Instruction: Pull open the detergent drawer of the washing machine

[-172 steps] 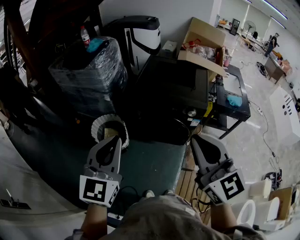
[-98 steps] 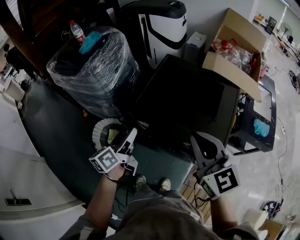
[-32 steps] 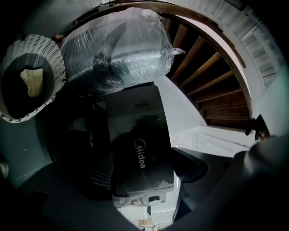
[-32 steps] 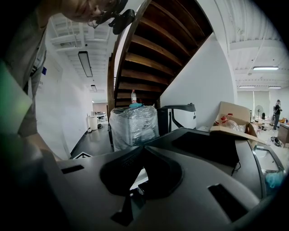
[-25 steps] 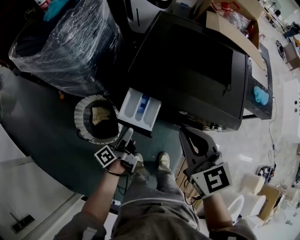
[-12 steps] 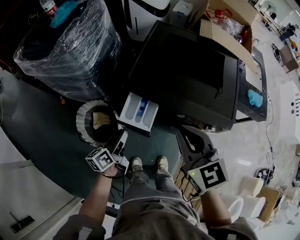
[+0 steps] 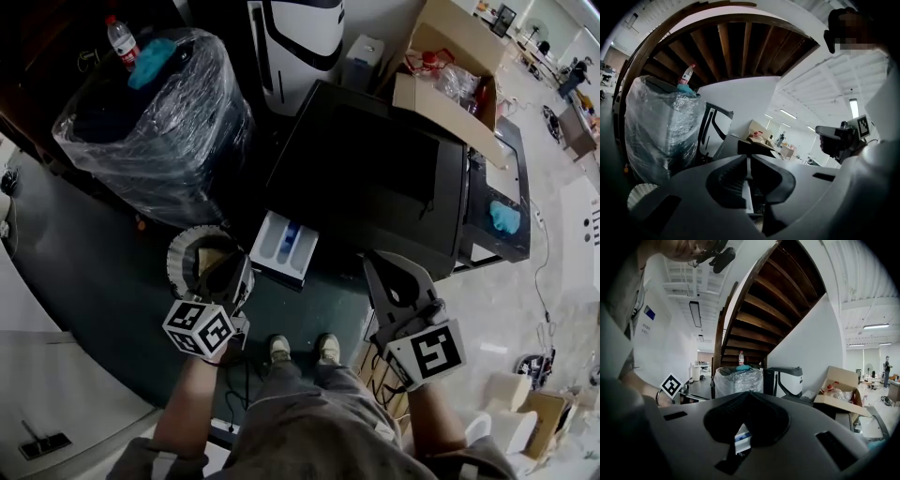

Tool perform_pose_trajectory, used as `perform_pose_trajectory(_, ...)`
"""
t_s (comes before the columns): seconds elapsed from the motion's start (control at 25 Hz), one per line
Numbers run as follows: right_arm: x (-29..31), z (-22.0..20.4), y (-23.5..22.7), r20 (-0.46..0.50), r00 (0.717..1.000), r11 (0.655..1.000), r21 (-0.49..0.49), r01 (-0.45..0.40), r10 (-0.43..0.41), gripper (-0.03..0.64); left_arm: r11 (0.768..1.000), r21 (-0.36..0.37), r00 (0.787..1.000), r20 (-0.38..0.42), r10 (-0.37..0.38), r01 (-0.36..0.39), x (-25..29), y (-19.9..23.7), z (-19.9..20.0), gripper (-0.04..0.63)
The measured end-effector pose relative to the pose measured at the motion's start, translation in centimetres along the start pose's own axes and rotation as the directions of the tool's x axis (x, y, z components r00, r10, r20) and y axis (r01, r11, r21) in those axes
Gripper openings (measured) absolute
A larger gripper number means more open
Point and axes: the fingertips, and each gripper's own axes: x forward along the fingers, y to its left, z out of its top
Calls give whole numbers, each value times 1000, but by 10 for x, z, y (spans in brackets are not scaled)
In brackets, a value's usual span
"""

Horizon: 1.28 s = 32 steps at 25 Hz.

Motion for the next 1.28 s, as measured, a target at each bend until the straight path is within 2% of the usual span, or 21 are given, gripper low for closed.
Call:
perform_pose_trajectory(0.12, -9, 26, -1, 56, 998, 1000, -8, -2, 3, 31, 998, 56, 999, 51, -4, 1, -9, -18, 43, 34)
perform_pose_trajectory(0.24, -18, 47, -5, 100, 995, 1000, -17, 4, -2, 31, 988, 152, 996, 92, 7, -21, -18, -36, 79, 31)
perform_pose_trajectory(0.36, -27, 61, -10, 132, 991, 1000, -30, 9, -5, 31, 963, 262, 992, 124, 26, -58, -26, -54, 107, 28)
perform_pose_trajectory(0.52, -40, 78, -13, 167, 986, 999, -42, 11, -4, 31, 946, 316, 985, 170, 16, -70, -39, -78, 136, 26)
perform_pose_trajectory(0.76, -60, 103, -14, 233, 973, 999, -51, 10, 2, 31, 895, 431, 971, 240, 6, -112, -58, -112, 173, 26)
perform_pose_trajectory(0.88, -67, 113, -14, 263, 965, 999, -50, 2, 11, 31, 876, 467, 966, 259, -4, -122, -65, -126, 184, 26)
perform_pose_trajectory(1.0, -70, 113, -17, 258, 966, 999, -47, 5, 7, 31, 866, 483, 963, 270, -6, -130, -70, -133, 189, 26)
perform_pose_trajectory(1.28, -72, 114, -12, 267, 963, 999, -47, -12, 24, 31, 868, 478, 965, 263, 5, -135, -73, -132, 182, 26)
